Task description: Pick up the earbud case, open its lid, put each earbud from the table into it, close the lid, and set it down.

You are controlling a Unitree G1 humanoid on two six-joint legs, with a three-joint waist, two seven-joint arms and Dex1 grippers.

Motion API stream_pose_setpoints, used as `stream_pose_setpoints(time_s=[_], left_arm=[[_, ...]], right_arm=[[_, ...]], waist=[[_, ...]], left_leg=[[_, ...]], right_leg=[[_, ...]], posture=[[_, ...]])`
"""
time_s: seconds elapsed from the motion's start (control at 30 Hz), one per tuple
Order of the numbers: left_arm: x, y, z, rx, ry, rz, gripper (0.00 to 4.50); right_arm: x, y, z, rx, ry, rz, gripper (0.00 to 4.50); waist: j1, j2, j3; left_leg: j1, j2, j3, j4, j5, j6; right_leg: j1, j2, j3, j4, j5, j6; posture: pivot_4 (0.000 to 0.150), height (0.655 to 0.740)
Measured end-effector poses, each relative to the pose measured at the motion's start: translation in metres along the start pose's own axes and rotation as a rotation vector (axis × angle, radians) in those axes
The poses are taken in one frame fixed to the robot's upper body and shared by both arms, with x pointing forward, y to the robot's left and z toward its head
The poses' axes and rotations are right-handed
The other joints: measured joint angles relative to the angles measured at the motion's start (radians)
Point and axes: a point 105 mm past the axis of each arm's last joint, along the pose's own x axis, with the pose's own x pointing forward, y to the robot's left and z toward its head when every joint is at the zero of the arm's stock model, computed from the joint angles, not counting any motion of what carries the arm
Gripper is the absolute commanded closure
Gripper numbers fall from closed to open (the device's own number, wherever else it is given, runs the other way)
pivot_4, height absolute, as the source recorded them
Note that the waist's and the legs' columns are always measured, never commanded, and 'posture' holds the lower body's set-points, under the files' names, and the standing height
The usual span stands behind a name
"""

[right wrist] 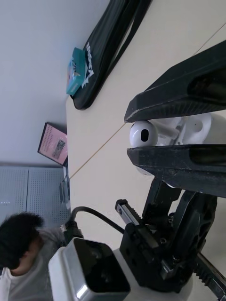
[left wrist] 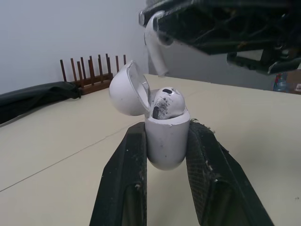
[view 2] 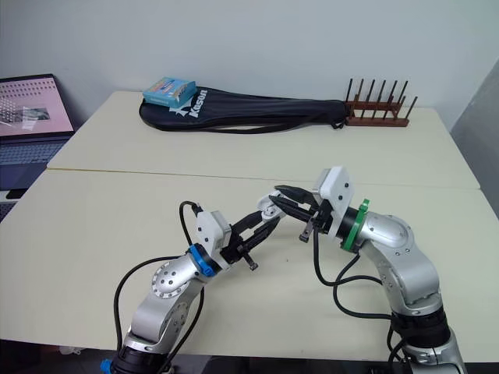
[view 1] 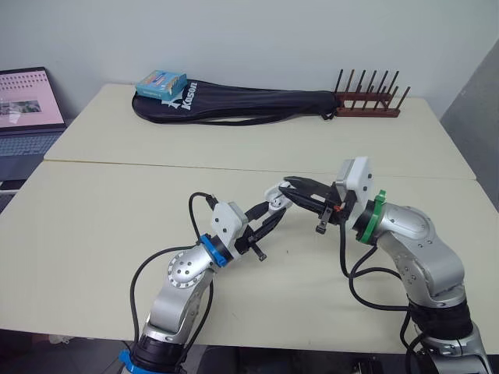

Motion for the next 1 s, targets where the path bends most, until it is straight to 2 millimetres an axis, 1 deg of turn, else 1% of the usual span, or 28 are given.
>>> stream_pose_setpoints(time_s=[0.23, 0.43, 0.6, 0.67, 0.7, 0.83, 0.93, 1.0], left_arm=[[0.0, 0.001, 0.0, 0.0, 0.001, 0.001, 3.72], [0.0, 0.001, -0.001, -0.002, 0.005, 0.0, 3.72], [0.0, 0.0, -0.002, -0.005, 0.008, -0.003, 3.72], [0.0, -0.001, -0.002, -0.006, 0.01, -0.005, 3.72], [0.0, 0.0, -0.002, -0.005, 0.01, -0.002, 3.72], [0.0, 0.002, -0.002, -0.001, 0.009, 0.004, 3.72], [-0.001, 0.002, -0.002, 0.0, 0.01, 0.002, 3.72], [-0.001, 0.002, -0.002, 0.001, 0.01, 0.0, 3.72]], right_arm=[[-0.002, -0.004, -0.011, -0.083, 0.021, -0.015, 4.13], [-0.002, 0.0, -0.015, -0.179, 0.022, -0.007, 4.13], [-0.004, 0.001, -0.016, -0.216, 0.027, 0.006, 4.13], [-0.004, 0.001, -0.017, -0.214, 0.027, 0.011, 3.41], [-0.005, 0.001, -0.017, -0.206, 0.029, 0.011, 3.15], [-0.007, 0.001, -0.02, -0.193, 0.048, 0.019, 1.78], [-0.008, 0.001, -0.02, -0.172, 0.058, 0.027, 1.75], [-0.013, -0.001, -0.021, -0.154, 0.084, 0.031, 1.75]], waist=[[-0.001, 0.0, 0.0], [-0.001, 0.0, 0.0], [-0.001, 0.0, 0.0], [-0.001, 0.0, 0.0], [-0.001, 0.0, 0.0], [-0.001, 0.0, 0.0], [-0.001, 0.0, 0.0], [0.001, 0.0, 0.0]], left_leg=[[0.0, 0.0, 0.0, 0.0, 0.0, 0.0], [0.0, 0.001, 0.001, 0.0, 0.0, 0.0], [0.0, 0.001, 0.001, 0.0, 0.0, 0.0], [0.0, 0.001, 0.001, 0.0, 0.0, 0.0], [0.0, 0.001, 0.0, 0.0, 0.0, 0.0], [0.0, 0.001, 0.0, 0.0, 0.0, 0.0], [0.0, 0.001, 0.001, 0.0, 0.0, 0.0], [0.0, 0.0, 0.001, 0.0, 0.0, 0.0]], right_leg=[[-0.001, 0.001, 0.001, 0.001, 0.0, 0.0], [-0.001, 0.001, 0.001, 0.001, 0.0, 0.0], [-0.001, 0.001, 0.001, 0.001, 0.0, 0.0], [-0.001, 0.001, 0.001, 0.001, 0.0, 0.0], [-0.001, 0.001, 0.001, 0.001, 0.0, 0.0], [-0.001, 0.001, 0.001, 0.001, 0.0, 0.0], [-0.001, 0.001, 0.001, 0.001, 0.0, 0.0], [-0.001, 0.0, 0.001, 0.001, 0.0, 0.0]], posture=[[0.15, 0.7274], [0.15, 0.7274], [0.15, 0.7274], [0.15, 0.7274], [0.15, 0.7274], [0.15, 0.7274], [0.15, 0.7274], [0.15, 0.7274]])
